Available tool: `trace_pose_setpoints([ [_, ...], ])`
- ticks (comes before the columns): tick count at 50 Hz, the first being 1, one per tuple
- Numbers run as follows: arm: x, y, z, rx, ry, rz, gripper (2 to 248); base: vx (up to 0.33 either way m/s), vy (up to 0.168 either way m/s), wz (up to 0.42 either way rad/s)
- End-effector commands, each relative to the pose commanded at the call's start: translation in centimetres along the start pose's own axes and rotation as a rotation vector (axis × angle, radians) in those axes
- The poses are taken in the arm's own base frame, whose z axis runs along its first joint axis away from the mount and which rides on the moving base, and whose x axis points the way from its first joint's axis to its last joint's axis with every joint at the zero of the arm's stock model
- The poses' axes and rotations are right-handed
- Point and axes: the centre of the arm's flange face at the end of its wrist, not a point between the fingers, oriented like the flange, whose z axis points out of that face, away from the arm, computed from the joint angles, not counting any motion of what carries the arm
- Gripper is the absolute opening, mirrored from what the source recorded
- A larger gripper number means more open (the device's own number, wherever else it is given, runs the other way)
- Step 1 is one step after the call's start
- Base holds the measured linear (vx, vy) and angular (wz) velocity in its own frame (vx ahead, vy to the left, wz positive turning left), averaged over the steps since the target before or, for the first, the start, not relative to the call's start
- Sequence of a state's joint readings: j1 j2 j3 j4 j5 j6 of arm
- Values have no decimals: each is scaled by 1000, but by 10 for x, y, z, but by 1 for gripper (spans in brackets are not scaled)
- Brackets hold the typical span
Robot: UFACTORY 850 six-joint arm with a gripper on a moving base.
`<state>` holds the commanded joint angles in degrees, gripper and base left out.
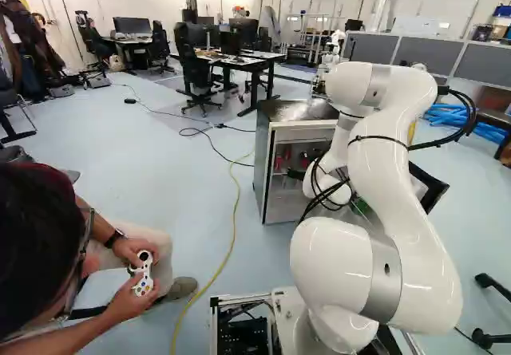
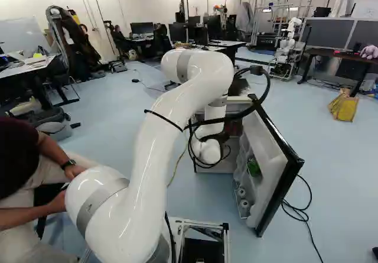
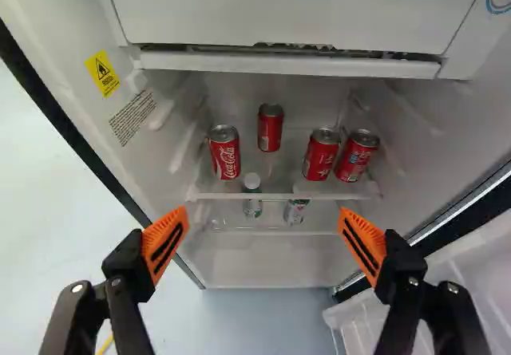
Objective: Grab a drink from the fridge
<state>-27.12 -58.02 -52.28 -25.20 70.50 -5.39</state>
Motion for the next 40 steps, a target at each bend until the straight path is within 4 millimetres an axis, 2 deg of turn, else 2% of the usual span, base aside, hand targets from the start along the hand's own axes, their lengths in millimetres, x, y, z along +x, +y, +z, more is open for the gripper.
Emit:
trace_pose_setpoints([
  [40, 3, 6, 19, 20, 28, -22, 247, 0, 0, 0],
])
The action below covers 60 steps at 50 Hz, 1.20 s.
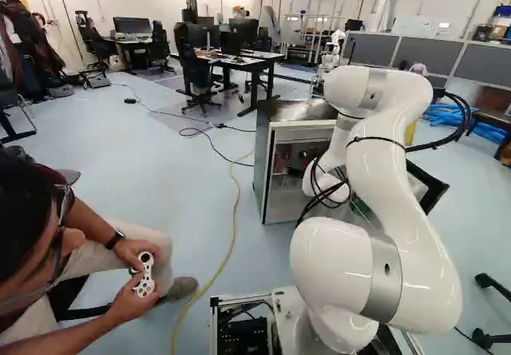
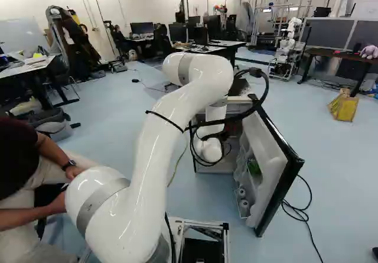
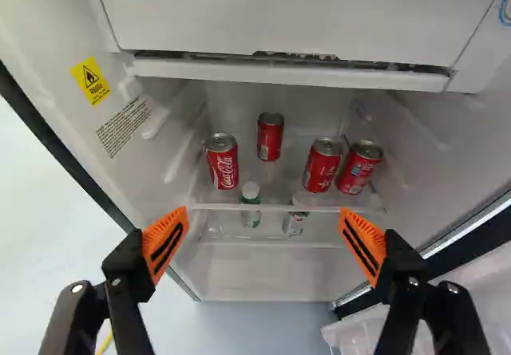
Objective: Grab a drink from the fridge
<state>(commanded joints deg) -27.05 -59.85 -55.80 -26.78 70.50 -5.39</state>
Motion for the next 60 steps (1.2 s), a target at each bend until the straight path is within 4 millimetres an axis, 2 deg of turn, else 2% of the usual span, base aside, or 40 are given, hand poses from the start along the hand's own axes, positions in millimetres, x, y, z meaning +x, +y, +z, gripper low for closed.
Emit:
trace_pose_setpoints([
  [26, 2, 8, 21, 73, 39, -46, 247, 0, 0, 0],
  [60, 2, 13, 67, 140, 41, -118, 247, 0, 0, 0],
])
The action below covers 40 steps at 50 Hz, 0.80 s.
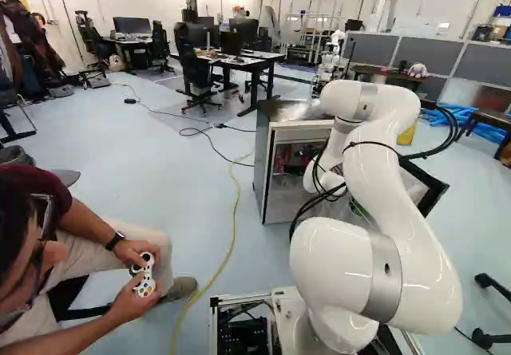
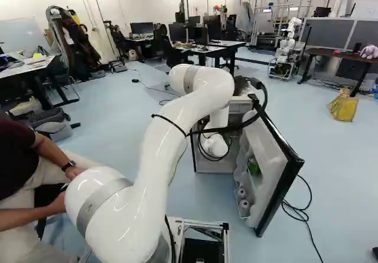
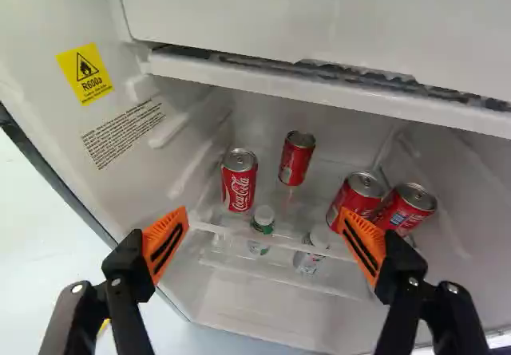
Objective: Grab a drink from the fridge
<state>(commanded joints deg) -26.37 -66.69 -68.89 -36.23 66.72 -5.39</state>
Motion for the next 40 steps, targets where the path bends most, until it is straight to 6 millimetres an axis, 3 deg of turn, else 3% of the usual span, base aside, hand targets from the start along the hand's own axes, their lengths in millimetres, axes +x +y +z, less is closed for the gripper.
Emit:
trace_pose_setpoints([
  [23, -3, 2, 27, 31, -33, -39, 247, 0, 0, 0],
  [40, -3, 2, 31, 36, -42, -45, 238, 0, 0, 0],
])
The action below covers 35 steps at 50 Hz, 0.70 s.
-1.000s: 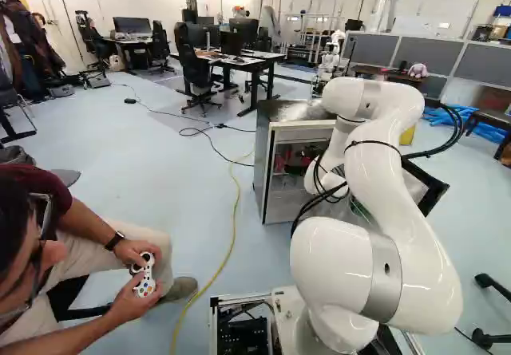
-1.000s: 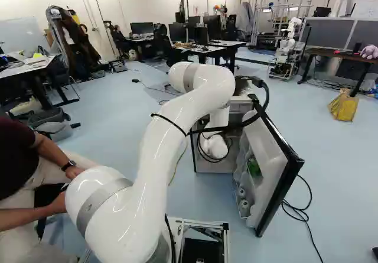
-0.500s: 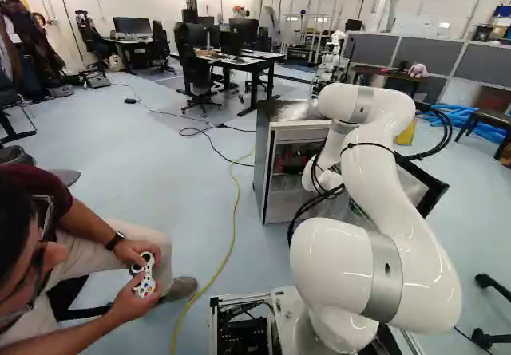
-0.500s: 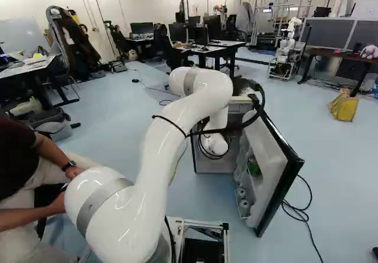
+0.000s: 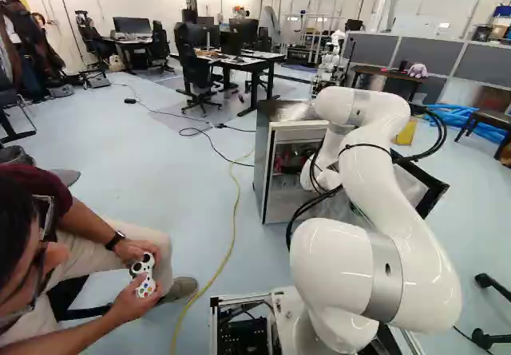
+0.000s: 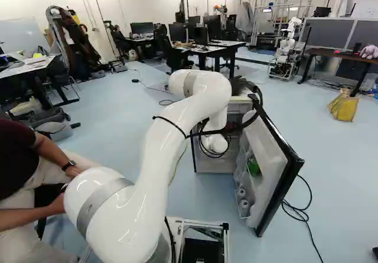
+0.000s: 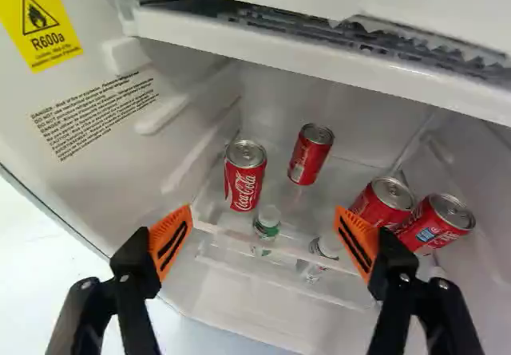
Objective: Grab a drink from the fridge
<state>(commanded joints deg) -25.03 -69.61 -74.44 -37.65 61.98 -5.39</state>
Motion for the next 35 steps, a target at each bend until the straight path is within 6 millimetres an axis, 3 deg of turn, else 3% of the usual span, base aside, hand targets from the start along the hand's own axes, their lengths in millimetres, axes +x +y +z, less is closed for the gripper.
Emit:
trace_pose_setpoints([
  [2, 0, 0, 0, 0, 0, 0, 238, 0, 0, 0],
  [3, 0, 0, 0, 0, 0, 0, 225, 0, 0, 0],
  [7, 0, 0, 0, 0, 0, 0, 225, 0, 0, 0],
  [8, 0, 0, 0, 0, 0, 0, 213, 0, 0, 0],
  [12, 0, 0, 0, 0, 0, 0, 213, 0, 0, 0],
  [13, 0, 0, 0, 0, 0, 0, 201, 0, 0, 0],
  [17, 0, 0, 0, 0, 0, 0, 201, 0, 0, 0],
  [18, 0, 0, 0, 0, 0, 0, 189, 0, 0, 0],
  [23, 0, 0, 0, 0, 0, 0, 189, 0, 0, 0],
  [24, 0, 0, 0, 0, 0, 0, 177, 0, 0, 0],
  [35, 0, 0, 0, 0, 0, 0, 175, 0, 0, 0],
])
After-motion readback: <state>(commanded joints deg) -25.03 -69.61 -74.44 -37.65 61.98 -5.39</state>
